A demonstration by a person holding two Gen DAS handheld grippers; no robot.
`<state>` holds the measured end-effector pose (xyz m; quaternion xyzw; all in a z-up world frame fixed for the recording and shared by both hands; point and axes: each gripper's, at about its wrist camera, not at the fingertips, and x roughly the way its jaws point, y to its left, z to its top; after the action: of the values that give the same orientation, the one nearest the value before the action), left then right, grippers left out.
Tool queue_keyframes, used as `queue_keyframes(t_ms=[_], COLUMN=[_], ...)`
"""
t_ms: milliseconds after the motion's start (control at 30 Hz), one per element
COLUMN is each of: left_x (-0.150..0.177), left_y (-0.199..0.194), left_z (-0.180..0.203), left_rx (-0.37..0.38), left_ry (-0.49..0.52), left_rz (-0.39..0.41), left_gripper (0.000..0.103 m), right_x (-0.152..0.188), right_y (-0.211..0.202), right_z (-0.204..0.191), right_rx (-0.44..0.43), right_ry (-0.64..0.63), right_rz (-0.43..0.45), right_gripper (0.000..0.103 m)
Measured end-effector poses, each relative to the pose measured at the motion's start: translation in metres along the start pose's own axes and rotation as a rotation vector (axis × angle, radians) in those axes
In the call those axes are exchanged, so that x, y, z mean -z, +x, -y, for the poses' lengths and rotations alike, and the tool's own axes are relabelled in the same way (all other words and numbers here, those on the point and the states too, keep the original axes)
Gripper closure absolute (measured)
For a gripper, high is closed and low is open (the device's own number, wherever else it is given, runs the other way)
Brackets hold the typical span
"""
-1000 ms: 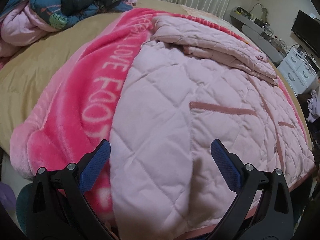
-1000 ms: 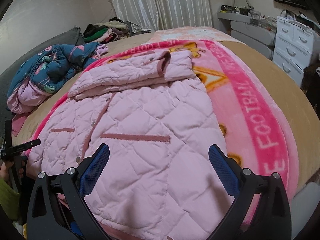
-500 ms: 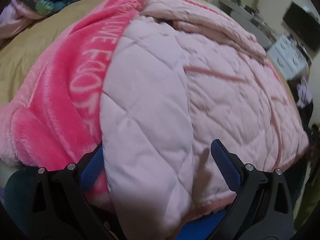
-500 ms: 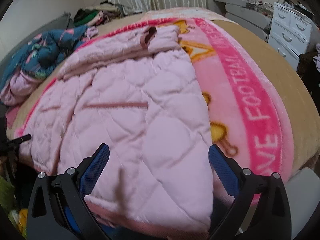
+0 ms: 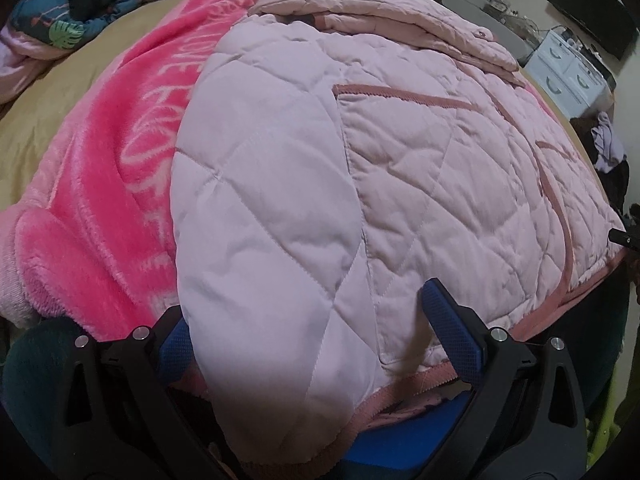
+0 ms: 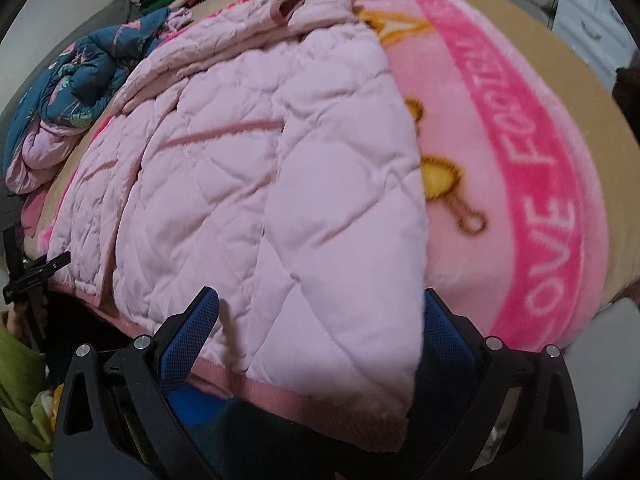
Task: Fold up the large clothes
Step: 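Lower both tools to the ribbed hem and close them on it, then lift the held hem with both tools and fold it toward the collar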
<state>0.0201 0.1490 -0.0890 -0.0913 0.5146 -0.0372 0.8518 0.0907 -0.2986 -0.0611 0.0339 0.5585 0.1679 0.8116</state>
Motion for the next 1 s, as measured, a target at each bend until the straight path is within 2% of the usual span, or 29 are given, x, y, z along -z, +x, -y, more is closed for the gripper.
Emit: queue_keyframes(t_ms=[33,67,133,233,267,367,467,600,633,700,767,800,900,1000], left_x=[0.001,0.002,0.004,0.008,0.010,0.011,0.010,0.009,0.008,0.007,0.007,0.006,0.004,-0.003], left_y=[0.000,0.000,-0.002,-0.006,-0.006,-0.005,-0.004,-0.003,-0.003,-0.004,-0.007,-0.010,-0.019,-0.037], left_z=[0.000,0.000,-0.001,0.001,0.000,-0.001,-0.002,-0.004,-0.005,-0.005,-0.007,-0.008,-0.008,0.001], left_rx=[0.002,0.004,0.005,0.006,0.007,0.012,0.016,0.055,0.063,0.043,0.046,0.052,0.071,0.072], left_ry=[0.002,0.002,0.003,0.008,0.008,0.001,-0.010,-0.046,-0.056,-0.067,-0.080,-0.087,-0.083,-0.041], left_rz=[-0.002,-0.004,-0.002,0.004,0.003,-0.001,0.012,0.042,0.055,0.072,0.087,0.099,0.135,0.205], left_gripper=[0.009,0.009,0.009,0.009,0.009,0.009,0.009,0.011,0.017,0.052,0.065,0.076,0.088,0.092], right_x=[0.001,0.000,-0.001,-0.003,-0.004,-0.009,-0.021,-0.038,-0.041,-0.045,-0.046,-0.046,-0.045,-0.042], right_y=[0.001,0.002,-0.002,-0.015,-0.018,-0.041,-0.065,-0.076,-0.076,-0.075,-0.075,-0.074,-0.074,-0.073], right_z=[-0.002,-0.004,-0.005,-0.006,-0.007,-0.020,-0.026,-0.025,-0.025,-0.024,-0.026,-0.026,-0.026,-0.021], right_rx=[-0.008,-0.006,-0.001,-0.026,-0.047,-0.104,-0.182,-0.235,-0.241,-0.245,-0.247,-0.246,-0.248,-0.250], right_ry=[0.000,0.000,0.010,0.003,-0.006,-0.059,-0.050,-0.024,-0.021,-0.019,-0.025,-0.025,-0.014,0.007], right_rz=[-0.010,-0.019,0.000,0.050,0.067,0.179,0.300,0.392,0.400,0.404,0.409,0.410,0.410,0.420], right_gripper=[0.006,0.017,0.032,0.070,0.075,0.079,0.081,0.081,0.081,0.081,0.081,0.081,0.081,0.081])
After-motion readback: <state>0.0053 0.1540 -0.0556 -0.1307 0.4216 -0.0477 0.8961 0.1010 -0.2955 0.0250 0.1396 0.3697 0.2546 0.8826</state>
